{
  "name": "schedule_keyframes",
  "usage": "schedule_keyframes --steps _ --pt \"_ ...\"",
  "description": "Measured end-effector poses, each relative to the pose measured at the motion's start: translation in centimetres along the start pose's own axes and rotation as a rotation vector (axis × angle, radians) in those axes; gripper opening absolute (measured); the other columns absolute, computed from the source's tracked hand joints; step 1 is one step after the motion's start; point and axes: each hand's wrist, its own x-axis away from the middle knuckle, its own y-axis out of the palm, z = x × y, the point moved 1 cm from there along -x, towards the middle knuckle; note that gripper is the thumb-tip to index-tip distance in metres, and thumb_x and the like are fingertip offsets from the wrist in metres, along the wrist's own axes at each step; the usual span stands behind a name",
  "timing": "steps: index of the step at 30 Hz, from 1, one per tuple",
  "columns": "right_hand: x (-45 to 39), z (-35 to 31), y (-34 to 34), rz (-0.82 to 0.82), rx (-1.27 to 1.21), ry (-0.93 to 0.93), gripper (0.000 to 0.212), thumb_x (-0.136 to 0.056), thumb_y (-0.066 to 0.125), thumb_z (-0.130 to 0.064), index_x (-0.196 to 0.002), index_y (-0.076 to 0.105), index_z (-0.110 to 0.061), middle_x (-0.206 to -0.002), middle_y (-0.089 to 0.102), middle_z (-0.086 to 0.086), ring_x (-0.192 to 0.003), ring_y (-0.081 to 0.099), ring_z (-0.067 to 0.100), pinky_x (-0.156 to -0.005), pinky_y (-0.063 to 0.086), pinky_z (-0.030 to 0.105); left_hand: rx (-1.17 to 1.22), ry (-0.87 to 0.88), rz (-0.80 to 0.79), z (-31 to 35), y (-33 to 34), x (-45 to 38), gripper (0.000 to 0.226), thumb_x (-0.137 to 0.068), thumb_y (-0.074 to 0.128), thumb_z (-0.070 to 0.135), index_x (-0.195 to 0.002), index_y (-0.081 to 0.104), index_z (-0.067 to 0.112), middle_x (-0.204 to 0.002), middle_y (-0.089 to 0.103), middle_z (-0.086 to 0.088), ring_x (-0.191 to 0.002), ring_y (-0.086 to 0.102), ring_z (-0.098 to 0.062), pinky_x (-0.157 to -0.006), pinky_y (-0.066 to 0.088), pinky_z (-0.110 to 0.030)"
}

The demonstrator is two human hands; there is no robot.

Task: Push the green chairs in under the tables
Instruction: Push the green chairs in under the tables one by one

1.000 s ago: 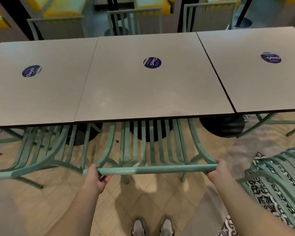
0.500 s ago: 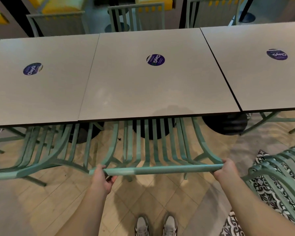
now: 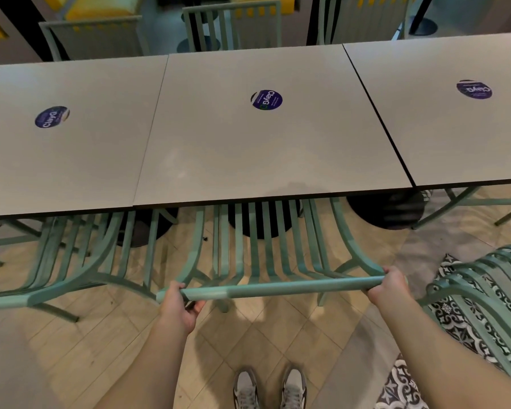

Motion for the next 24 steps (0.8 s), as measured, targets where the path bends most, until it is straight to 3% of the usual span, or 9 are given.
schedule_keyframes --steps 7,10,13,17,20,22,24 --pt "-0.9 -0.3 -0.1 -0.014 0.005 -0.005 0.052 -0.084 0.065 -0.022 -0.132 0.046 -0.018 -0.122 0.052 0.01 -0.11 0.055 0.032 -0.096 0.048 0.054 0.008 -0.005 0.009 -0.6 0.2 0.3 0.026 -0.095 0.052 0.013 -0.117 0.041 0.006 -0.093 0.049 -0.016 -0.08 0.055 -0.028 -0.085 0.051 -0.042" --pt "-1.0 -0.5 -0.1 -0.02 0.011 -0.001 0.05 -0.086 0.065 -0.022 -0.131 0.047 -0.017 -0.121 0.053 0.01 -0.11 0.055 0.032 -0.096 0.048 0.053 0.015 -0.021 -0.006 -0.5 0.2 0.4 0.027 -0.094 0.052 0.013 -0.118 0.042 0.005 -0.093 0.05 -0.016 -0.095 0.057 -0.031 -0.085 0.052 -0.043" --pt "-0.9 -0.4 -0.1 -0.043 0.004 -0.006 0.047 -0.088 0.064 -0.023 -0.131 0.047 -0.016 -0.12 0.052 0.012 -0.112 0.055 0.033 -0.095 0.049 0.054 0.032 -0.028 -0.022 -0.3 0.0 0.1 0.033 -0.094 0.053 0.013 -0.124 0.043 0.005 -0.102 0.052 -0.017 -0.105 0.055 -0.033 -0.085 0.052 -0.045" --pt "-0.6 -0.1 -0.7 -0.119 -0.021 -0.026 0.058 -0.085 0.069 -0.034 -0.134 0.043 -0.018 -0.121 0.053 0.012 -0.111 0.055 0.033 -0.094 0.048 0.056 0.025 -0.034 -0.082 -0.6 -0.6 0.1 0.035 -0.094 0.058 0.022 -0.122 0.046 0.006 -0.115 0.054 -0.018 -0.097 0.059 -0.032 -0.077 0.059 -0.044" --pt "0.3 0.8 -2.3 -0.199 0.089 -0.13 0.067 -0.083 0.066 -0.048 -0.138 0.041 -0.019 -0.127 0.054 0.01 -0.116 0.054 0.03 -0.097 0.047 0.052 -0.138 0.025 -0.156 -1.2 -1.7 -0.2 0.043 -0.092 0.061 0.037 -0.122 0.05 0.008 -0.112 0.058 -0.017 -0.1 0.062 -0.033 -0.075 0.059 -0.046" --pt "1.5 1.9 -4.4 -0.274 0.258 -0.303 0.067 -0.086 0.059 -0.055 -0.138 0.041 -0.016 -0.128 0.054 0.011 -0.119 0.052 0.03 -0.098 0.045 0.047 -0.365 0.079 -0.229 -2.5 -2.2 0.4 0.051 -0.087 0.062 0.047 -0.124 0.054 0.012 -0.115 0.059 -0.015 -0.103 0.062 -0.032 -0.082 0.056 -0.047" --pt "2.9 3.3 -7.1 -0.331 0.49 -0.525 0.072 -0.085 0.056 -0.06 -0.139 0.041 -0.015 -0.126 0.054 0.007 -0.119 0.049 0.025 -0.092 0.044 0.038 -0.63 0.115 -0.342 -4.3 -2.1 1.9 0.06 -0.076 0.064 0.058 -0.121 0.057 0.018 -0.116 0.062 -0.01 -0.104 0.062 -0.029 -0.078 0.056 -0.043"
